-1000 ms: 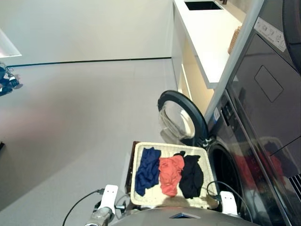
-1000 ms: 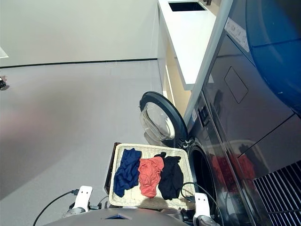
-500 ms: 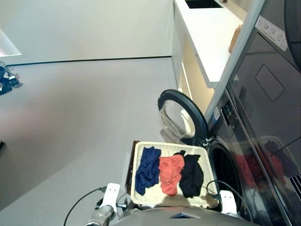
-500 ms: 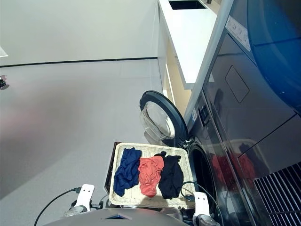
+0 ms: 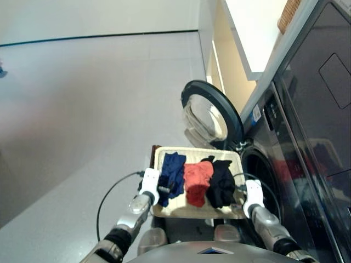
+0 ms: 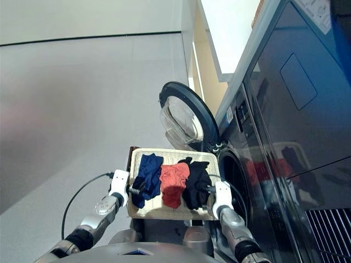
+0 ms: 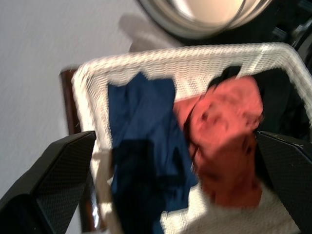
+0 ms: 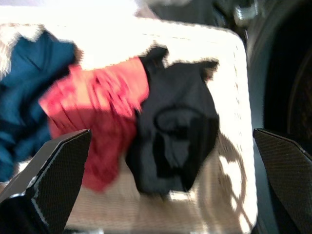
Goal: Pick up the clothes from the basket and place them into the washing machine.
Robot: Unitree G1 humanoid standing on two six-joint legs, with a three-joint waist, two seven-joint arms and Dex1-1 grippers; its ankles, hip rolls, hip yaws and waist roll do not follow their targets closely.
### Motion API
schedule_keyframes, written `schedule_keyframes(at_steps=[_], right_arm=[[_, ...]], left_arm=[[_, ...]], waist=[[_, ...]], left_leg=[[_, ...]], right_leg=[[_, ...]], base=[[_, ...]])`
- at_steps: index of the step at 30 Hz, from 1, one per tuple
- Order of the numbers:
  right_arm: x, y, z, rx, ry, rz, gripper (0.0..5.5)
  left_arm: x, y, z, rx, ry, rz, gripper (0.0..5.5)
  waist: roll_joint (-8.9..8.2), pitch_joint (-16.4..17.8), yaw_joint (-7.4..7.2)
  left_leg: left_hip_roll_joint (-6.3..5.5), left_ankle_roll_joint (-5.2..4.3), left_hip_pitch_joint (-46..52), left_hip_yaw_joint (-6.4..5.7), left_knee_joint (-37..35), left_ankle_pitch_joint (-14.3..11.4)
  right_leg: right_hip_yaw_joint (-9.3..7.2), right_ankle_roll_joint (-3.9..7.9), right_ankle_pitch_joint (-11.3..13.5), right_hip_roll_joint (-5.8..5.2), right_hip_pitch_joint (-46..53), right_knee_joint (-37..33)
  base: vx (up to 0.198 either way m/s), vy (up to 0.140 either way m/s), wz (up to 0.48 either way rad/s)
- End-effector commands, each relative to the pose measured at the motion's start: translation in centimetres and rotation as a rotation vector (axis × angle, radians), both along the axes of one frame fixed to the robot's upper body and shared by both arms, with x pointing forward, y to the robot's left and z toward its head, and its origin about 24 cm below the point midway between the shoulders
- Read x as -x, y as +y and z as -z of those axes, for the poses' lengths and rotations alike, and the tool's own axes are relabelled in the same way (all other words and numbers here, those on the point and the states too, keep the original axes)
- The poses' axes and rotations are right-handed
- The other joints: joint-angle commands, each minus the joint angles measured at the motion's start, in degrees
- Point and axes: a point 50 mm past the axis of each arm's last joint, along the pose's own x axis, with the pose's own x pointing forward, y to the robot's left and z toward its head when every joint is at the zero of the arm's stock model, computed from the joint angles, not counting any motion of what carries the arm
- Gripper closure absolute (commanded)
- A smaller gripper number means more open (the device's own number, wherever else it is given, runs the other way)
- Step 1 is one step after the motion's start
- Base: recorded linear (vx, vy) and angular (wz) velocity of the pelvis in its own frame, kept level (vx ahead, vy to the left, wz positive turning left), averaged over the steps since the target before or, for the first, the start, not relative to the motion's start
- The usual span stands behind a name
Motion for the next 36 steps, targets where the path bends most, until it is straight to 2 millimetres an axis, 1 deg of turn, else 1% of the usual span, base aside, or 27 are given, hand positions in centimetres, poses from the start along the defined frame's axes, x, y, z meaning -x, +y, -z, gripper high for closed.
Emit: schedule_keyframes(at_steps=[1,2,5,7,8,9,11,12,13,14,15,17,18,19,21,22,24,25,27,28,30,31,32,36], right_arm=[[-2.6,1.0,-5.2,-0.035,-0.265,-0.036,0.0],[-2.9,1.2,-6.0,-0.023,-0.299,-0.04,0.0],[-3.9,2.5,-9.1,-0.05,-0.442,-0.069,0.0],[-4.7,3.7,-11.8,-0.059,-0.556,-0.105,0.0],[-4.8,4.2,-12.2,-0.053,-0.575,-0.116,0.0],[-5.1,5.1,-13.1,-0.049,-0.617,-0.144,0.0],[-5.6,6.7,-15.8,-0.059,-0.729,-0.186,0.0],[-5.8,7.5,-16.7,-0.07,-0.766,-0.203,0.0],[-5.8,8.5,-18.1,-0.106,-0.821,-0.222,0.0],[-5.8,9.1,-18.9,-0.122,-0.853,-0.237,0.0],[-5.7,9.9,-20.1,-0.135,-0.899,-0.262,0.0],[-5.4,10.8,-21.3,-0.143,-0.952,-0.292,0.0],[-5.2,11.1,-22.0,-0.151,-0.983,-0.307,0.0],[-5.0,11.2,-22.3,-0.157,-0.998,-0.314,0.0],[-4.8,11.0,-22.9,-0.175,-1.024,-0.311,0.0],[-4.8,10.9,-23.2,-0.177,-1.034,-0.306,0.0],[-4.6,10.9,-23.7,-0.177,-1.064,-0.311,0.0],[-4.4,11.0,-24.4,-0.159,-1.108,-0.315,0.0],[-4.2,11.0,-25.0,-0.146,-1.147,-0.324,0.0],[-4.1,11.2,-25.1,-0.156,-1.15,-0.329,0.0],[-3.9,11.4,-25.3,-0.176,-1.155,-0.333,0.0],[-3.8,11.6,-25.3,-0.187,-1.158,-0.339,0.0],[-3.6,11.8,-25.5,-0.193,-1.169,-0.345,0.0],[-3.4,11.9,-25.3,-0.186,-1.167,-0.363,0.0]], left_arm=[[-2.3,-0.7,-3.6,0.029,-0.168,-0.006,0.0],[-2.5,-0.8,-3.9,0.024,-0.184,-0.008,0.0],[-3.2,-1.3,-5.1,0.022,-0.237,-0.014,0.0],[-4.0,-1.5,-6.1,0.009,-0.274,-0.024,0.0],[-4.2,-1.6,-6.0,-0.002,-0.273,-0.029,0.0],[-4.5,-1.7,-6.0,-0.011,-0.274,-0.047,0.0],[-5.4,-1.5,-6.1,-0.044,-0.276,-0.104,0.0],[-5.8,-1.3,-6.2,-0.055,-0.275,-0.136,0.0],[-6.4,-0.9,-6.4,-0.068,-0.274,-0.18,0.0],[-6.8,-0.6,-6.4,-0.072,-0.266,-0.214,0.0],[-7.3,0.1,-6.3,-0.079,-0.249,-0.263,0.0],[-8.0,1.1,-6.1,-0.092,-0.212,-0.357,0.0],[-8.5,1.5,-6.4,-0.108,-0.208,-0.39,0.0],[-8.9,1.8,-6.6,-0.121,-0.207,-0.405,0.0],[-9.6,2.6,-7.4,-0.139,-0.223,-0.448,0.0],[-9.9,2.7,-7.9,-0.131,-0.235,-0.456,0.0],[-10.3,3.2,-8.6,-0.123,-0.251,-0.478,0.0],[-10.7,3.5,-9.3,-0.119,-0.271,-0.492,0.0],[-11.1,4.1,-10.2,-0.114,-0.3,-0.524,0.0],[-11.3,4.6,-10.4,-0.116,-0.298,-0.546,0.0],[-11.6,4.8,-10.9,-0.101,-0.303,-0.586,0.0],[-11.8,5.4,-11.0,-0.111,-0.297,-0.619,0.0],[-12.1,5.9,-11.6,-0.128,-0.312,-0.659,0.0],[-12.4,7.0,-12.2,-0.133,-0.316,-0.709,0.0]], waist=[[-2.68,1.91,-0.19],[-2.62,2.28,-0.24],[-2.71,3.85,-0.62],[-3.09,5.51,-0.99],[-3.23,5.77,-1.08],[-3.42,6.23,-1.08],[-3.84,7.67,-1.27],[-3.93,8.18,-1.45],[-4.18,8.91,-1.69],[-4.3,9.27,-1.92],[-4.59,9.85,-2.2],[-4.93,10.9,-2.59],[-5.08,11.64,-2.93],[-5.16,11.97,-3.29],[-5.32,12.46,-3.71],[-5.27,12.62,-3.87],[-5.28,12.9,-4.08],[-5.36,13.18,-4.16],[-5.35,13.35,-4.37],[-5.58,13.35,-4.63],[-5.59,13.35,-4.83],[-5.76,13.35,-5.03],[-5.9,13.35,-5.13],[-6.08,13.35,-5.4]], left_leg=[[-0.39,1.1,-5.08,-3.46,12.39,-6.72],[-0.32,1.15,-5.81,-3.67,12.6,-6.74],[-0.13,1.31,-9.12,-4.25,14.49,-6.95],[0.09,1.23,-12.39,-4.54,16.19,-6.89],[0.25,1.08,-13.48,-4.57,16.92,-6.95],[0.44,0.94,-14.39,-4.66,17.31,-6.95],[0.79,0.67,-17.05,-4.75,18.62,-6.8],[0.94,0.62,-18.41,-4.79,19.28,-6.83],[1.07,0.62,-20.17,-4.73,20.18,-6.76],[1.16,0.57,-21.58,-4.71,20.89,-6.83],[1.38,0.56,-23.04,-4.55,21.66,-6.9],[1.84,0.35,-25.31,-4.42,23.58,-7.56],[1.9,0.32,-26.88,-4.52,24.58,-7.42],[2.0,0.16,-28.33,-4.62,26.04,-8.03],[2.14,0.07,-30.76,-4.8,27.66,-8.49],[2.16,0.03,-31.93,-4.7,28.38,-8.72],[2.5,0.01,-34.01,-4.86,29.95,-9.24],[2.61,0.01,-35.18,-4.95,30.88,-9.6],[2.75,0.04,-37.2,-5.03,32.23,-10.0],[2.95,0.02,-38.35,-4.91,33.2,-10.21],[3.03,0.03,-39.81,-5.08,34.02,-10.51],[3.01,0.04,-40.41,-5.0,34.32,-10.62],[2.97,0.1,-41.06,-5.09,34.82,-10.77],[3.02,0.13,-42.55,-5.29,35.62,-11.11]], right_leg=[[-0.86,-1.41,0.26,2.29,-4.87,5.47],[-0.87,-1.36,-0.05,2.43,-5.88,6.47],[-0.94,-1.43,-0.5,2.58,-9.53,9.65],[-0.73,-1.46,-0.52,2.66,-12.34,11.32],[-0.81,-1.49,-0.59,2.65,-13.11,11.68],[-0.87,-1.56,-0.6,2.92,-14.18,12.13],[-0.8,-1.72,-0.55,3.35,-17.12,13.74],[-0.51,-1.74,-0.46,3.56,-18.88,14.5],[-0.2,-1.84,-0.36,3.77,-20.59,15.28],[-0.08,-1.83,-0.41,3.82,-22.11,15.92],[0.07,-1.97,-0.48,4.03,-23.55,16.74],[0.43,-1.98,-0.95,4.1,-25.8,18.27],[0.32,-2.16,-0.76,4.0,-27.48,19.45],[0.37,-2.24,-1.28,4.01,-28.75,20.55],[0.42,-2.23,-1.49,4.01,-31.21,21.97],[0.37,-2.21,-1.58,3.9,-32.28,22.4],[0.66,-2.22,-1.85,4.09,-34.34,23.81],[0.86,-2.2,-2.0,4.2,-35.38,24.33],[1.08,-2.22,-2.26,4.35,-37.36,25.32],[1.2,-2.18,-2.21,4.31,-38.56,26.03],[1.18,-2.14,-2.28,4.37,-39.92,26.49],[1.21,-2.17,-2.3,4.47,-40.46,26.78],[1.3,-2.2,-2.34,4.58,-41.22,27.21],[1.55,-2.21,-2.45,4.47,-42.85,28.09]], base=[[-0.026,-0.037,-0.177],[-0.023,-0.02,-0.208],[-0.046,-0.017,-0.013],[-0.093,-0.051,0.063],[-0.06,-0.059,0.128],[-0.065,-0.054,0.163],[-0.087,-0.051,0.088],[-0.104,-0.042,0.006],[-0.109,-0.028,-0.012],[-0.109,-0.029,-0.045],[-0.085,-0.017,-0.072],[-0.081,-0.015,-0.066],[-0.084,-0.014,-0.045],[-0.082,-0.013,-0.02],[-0.059,-0.011,-0.003],[-0.052,-0.004,0.01],[0.0,0.0,0.0],[0.0,0.0,0.0],[0.0,0.0,0.0],[0.0,0.0,0.0],[0.0,0.0,0.0],[0.0,0.0,0.0],[0.0,0.0,0.0],[0.0,0.0,0.0]])
